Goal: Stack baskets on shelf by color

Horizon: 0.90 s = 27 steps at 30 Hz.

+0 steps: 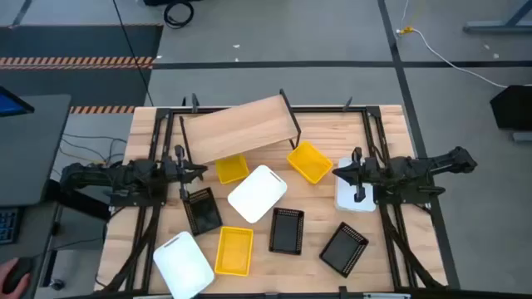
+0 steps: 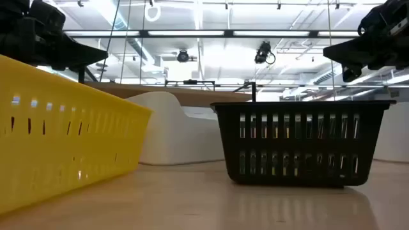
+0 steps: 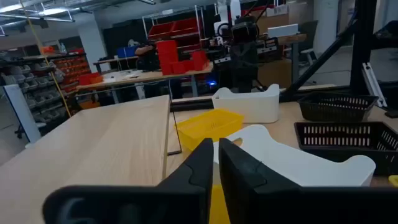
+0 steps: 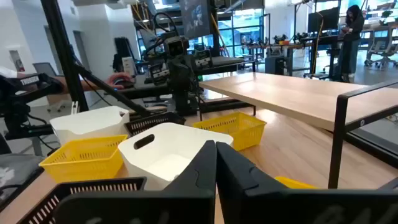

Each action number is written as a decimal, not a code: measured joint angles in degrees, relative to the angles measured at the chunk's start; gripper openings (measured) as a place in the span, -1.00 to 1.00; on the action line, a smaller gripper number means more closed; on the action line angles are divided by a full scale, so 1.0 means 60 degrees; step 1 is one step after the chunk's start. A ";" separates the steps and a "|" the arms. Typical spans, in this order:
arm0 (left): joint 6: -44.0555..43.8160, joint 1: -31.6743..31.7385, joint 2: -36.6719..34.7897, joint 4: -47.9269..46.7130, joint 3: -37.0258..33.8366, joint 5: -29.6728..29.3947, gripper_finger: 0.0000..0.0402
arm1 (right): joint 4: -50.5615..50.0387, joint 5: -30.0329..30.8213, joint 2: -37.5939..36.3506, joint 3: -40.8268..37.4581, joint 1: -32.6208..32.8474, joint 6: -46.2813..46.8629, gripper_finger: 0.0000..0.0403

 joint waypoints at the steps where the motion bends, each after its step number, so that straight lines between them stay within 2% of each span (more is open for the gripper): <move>1: 0.0000 0.0000 0.0003 0.0000 0.0000 -0.0004 -0.85 | 0.0000 -0.0003 0.0000 0.0001 -0.0004 0.0003 -0.96; 8: 0.0004 0.0004 0.0000 0.0000 0.0000 -0.0007 -0.88 | 0.0004 -0.0002 -0.0001 0.0001 -0.0002 0.0001 -0.96; 18: 0.0000 0.0000 0.0004 -0.0003 0.0000 0.0004 -0.82 | 0.0004 -0.0001 0.0000 0.0003 -0.0004 0.0000 -0.96; 27: 0.0004 0.0004 0.0002 -0.0002 0.0000 -0.0011 -0.87 | 0.0002 0.0000 0.0000 0.0002 -0.0002 0.0003 -0.96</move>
